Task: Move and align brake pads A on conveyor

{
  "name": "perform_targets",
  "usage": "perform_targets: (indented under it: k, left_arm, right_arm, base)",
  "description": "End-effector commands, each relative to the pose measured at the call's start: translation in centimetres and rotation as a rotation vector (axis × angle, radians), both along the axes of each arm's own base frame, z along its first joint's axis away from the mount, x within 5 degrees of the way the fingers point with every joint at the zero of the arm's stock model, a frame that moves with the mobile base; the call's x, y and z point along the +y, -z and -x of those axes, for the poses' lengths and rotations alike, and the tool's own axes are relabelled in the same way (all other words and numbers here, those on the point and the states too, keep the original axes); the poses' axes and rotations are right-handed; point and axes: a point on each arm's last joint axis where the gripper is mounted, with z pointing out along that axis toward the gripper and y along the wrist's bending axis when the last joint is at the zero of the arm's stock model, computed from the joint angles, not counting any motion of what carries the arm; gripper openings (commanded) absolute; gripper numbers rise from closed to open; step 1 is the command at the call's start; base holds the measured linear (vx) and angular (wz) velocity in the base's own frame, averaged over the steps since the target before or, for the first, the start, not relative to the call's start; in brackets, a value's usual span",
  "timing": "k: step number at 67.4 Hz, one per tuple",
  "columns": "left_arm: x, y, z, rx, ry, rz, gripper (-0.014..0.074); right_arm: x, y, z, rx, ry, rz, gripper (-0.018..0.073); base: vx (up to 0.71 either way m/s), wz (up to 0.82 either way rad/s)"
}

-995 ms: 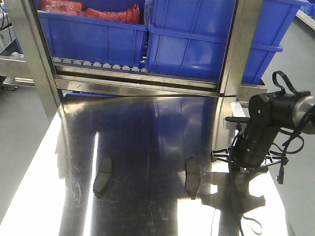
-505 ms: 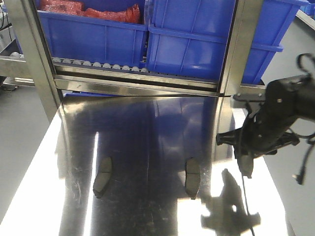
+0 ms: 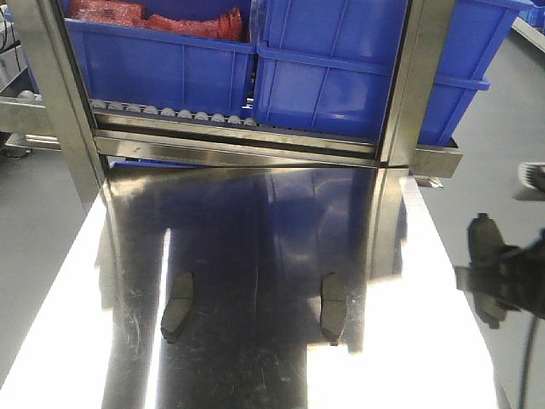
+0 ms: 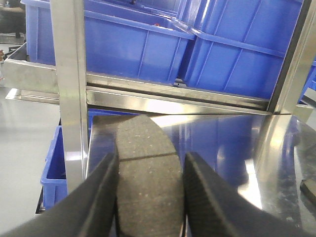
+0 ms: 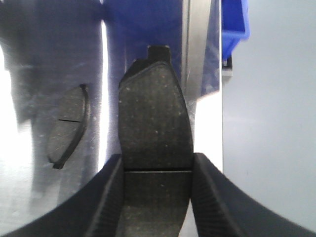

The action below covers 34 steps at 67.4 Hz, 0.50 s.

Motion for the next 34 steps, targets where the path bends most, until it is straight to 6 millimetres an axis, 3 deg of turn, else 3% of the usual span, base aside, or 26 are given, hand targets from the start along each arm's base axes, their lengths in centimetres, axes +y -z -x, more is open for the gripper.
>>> perform_targets:
  k: [1,19,34]
  left_arm:
    - [0.0,-1.8,0.0,-0.113,0.0,0.028,-0.0006]
    - [0.0,-1.8,0.0,-0.113,0.0,0.028,-0.0006]
    - [0.0,-1.8,0.0,-0.113,0.0,0.028,-0.0006]
  right_arm:
    - [-0.5,-1.9,2.0,-0.18,-0.014,-0.017,-0.0011]
    - [-1.8,-2.5,8.3,-0.387,-0.039,-0.022,-0.0011]
    - [-2.4,-2.6,11.3,-0.525,-0.053,-0.038,-0.0011]
  base:
    - [0.0,0.0]
    - [0.0,0.0]
    - [0.0,0.0]
